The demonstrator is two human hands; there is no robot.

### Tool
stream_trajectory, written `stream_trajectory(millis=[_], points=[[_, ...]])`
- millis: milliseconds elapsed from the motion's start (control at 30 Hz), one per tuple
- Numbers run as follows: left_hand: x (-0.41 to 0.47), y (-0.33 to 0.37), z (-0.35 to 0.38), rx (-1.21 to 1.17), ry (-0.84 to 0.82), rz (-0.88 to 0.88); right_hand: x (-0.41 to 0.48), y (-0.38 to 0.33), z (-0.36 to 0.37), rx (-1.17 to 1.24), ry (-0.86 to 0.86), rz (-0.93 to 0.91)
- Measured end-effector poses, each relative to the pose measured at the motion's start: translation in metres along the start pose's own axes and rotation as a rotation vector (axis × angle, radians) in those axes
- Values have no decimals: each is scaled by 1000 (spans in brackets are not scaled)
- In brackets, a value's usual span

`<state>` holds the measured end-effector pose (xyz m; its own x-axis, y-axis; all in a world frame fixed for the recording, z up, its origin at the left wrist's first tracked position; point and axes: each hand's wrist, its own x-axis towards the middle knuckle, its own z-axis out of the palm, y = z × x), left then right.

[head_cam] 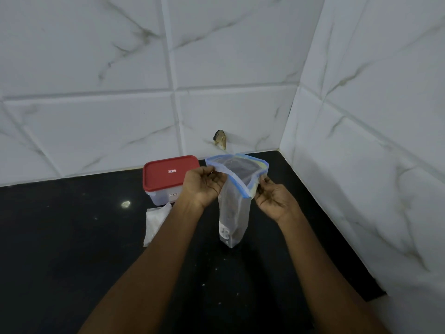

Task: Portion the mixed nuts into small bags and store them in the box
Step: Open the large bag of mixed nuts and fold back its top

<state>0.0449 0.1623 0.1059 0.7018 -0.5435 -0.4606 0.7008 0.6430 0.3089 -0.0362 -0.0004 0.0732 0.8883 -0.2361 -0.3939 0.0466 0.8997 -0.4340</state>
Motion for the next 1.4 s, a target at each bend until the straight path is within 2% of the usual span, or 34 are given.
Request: stream_trajectory(millis=[100,267,367,533,633,700,767,867,933,1133,1233,1400], points=[[2,-2,1,41,-5,13,-4,-1,-1,-44,18,-27],[-15,-8,-11,712,9,56,-32,1,-3,-656,-14,-38],[-28,-9,-27,1023,-4,31,-45,4,-6,-818,-11,4],[-44,-11,-32,1201,5,81,-55,15,-2,-1011,0,74],[-49,-12,-29,1136,3,106,-56,19,0,-953,1,55],[-50,-13,-28,976,30,108,-55,21,1,-838,-2,23],[-49,-15,-28,716,45,86,-52,21,2,-601,33,8],[-46,-17,-32,328,13,63,-46,23,0,-120,57,49],[-45,-19,-38,118,-8,51,-44,26,-4,74,46,49],[-45,-37,-51,-294,-104,38,-42,45,-5,208,9,-10],[-44,-39,-53,-268,-137,18,-43,49,-5,152,6,-5],[-41,-29,-51,68,-30,101,-42,38,-6,-56,25,10]])
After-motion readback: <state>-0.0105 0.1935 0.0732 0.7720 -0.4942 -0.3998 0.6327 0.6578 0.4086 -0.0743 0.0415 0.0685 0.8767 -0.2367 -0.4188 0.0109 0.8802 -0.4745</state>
